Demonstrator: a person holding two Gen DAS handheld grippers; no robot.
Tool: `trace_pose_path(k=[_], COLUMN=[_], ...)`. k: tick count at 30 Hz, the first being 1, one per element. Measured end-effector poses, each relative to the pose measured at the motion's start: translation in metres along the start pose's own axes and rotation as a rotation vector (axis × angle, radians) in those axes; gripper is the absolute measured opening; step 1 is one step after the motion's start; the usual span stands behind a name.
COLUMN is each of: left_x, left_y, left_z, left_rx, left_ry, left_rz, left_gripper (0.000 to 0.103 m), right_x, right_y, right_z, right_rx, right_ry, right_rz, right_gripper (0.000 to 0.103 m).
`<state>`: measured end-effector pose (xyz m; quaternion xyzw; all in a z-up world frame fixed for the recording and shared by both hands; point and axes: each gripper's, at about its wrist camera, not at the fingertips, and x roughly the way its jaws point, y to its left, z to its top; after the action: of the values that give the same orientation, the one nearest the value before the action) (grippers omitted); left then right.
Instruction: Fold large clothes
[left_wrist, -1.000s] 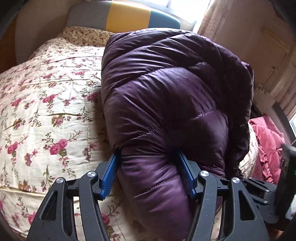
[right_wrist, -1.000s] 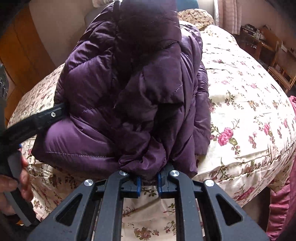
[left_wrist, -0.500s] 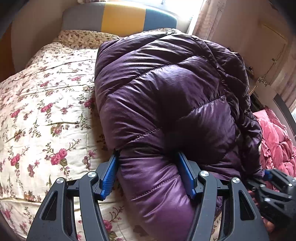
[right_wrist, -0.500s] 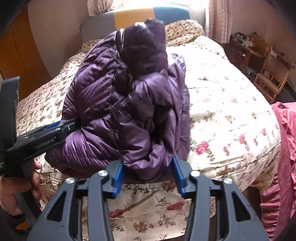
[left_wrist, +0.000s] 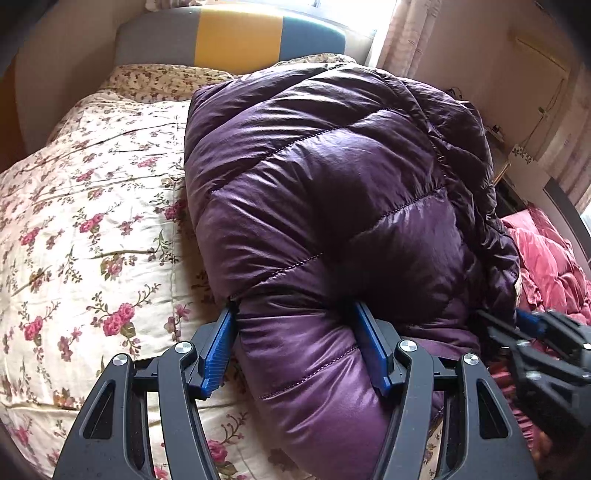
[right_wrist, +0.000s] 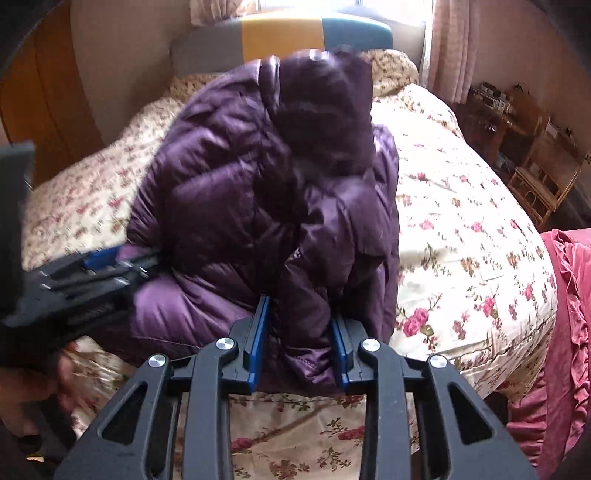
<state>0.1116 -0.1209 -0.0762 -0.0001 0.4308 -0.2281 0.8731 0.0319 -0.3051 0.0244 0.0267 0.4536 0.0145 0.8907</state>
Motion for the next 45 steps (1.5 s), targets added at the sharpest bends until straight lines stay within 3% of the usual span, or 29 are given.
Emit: trace_pose_path(k=[4,10,19,31,35,45], left_x=[0.004,0.017,0.001,-0.033,-0.047,-0.039], left_y=[-0.006,-0.011,0.001,0.006,0.005,0.018], left_z=[0.001,-0.002,0.006,0.020,0.030,0.044], left_rx=[0.033,0.079,0.013,-0.016,-0.019,-0.061], left_ry=[0.002,0.000,-0.003,-0.088,-0.133,-0.128], left_rz=[0.008,0.018,-0.037,-0.057,-0.066,-0.045], left_gripper=[0.061,0.061,0.061,0.061,0.061,0.061], right_x=[0.021,0.035,0.005,-0.034,-0.050,-0.067], right_y=[-0.002,0.000,0.003,0.022,0.024,0.024], right_z=[-0.012,-0.026,-0.017,-0.007,-0.002,0.026], right_rx=[-0.004,-0.020,-0.026,-0.048,-0.046,-0.023], right_ry=[0.039,0.000,-0.017,-0.088,-0.114,-0.172], right_rz=[-0.010,-0.027,-0.040,-0.061,-0.070,-0.065], right_gripper=[0.028,0.028,0.033,0.053,0.067,0.065])
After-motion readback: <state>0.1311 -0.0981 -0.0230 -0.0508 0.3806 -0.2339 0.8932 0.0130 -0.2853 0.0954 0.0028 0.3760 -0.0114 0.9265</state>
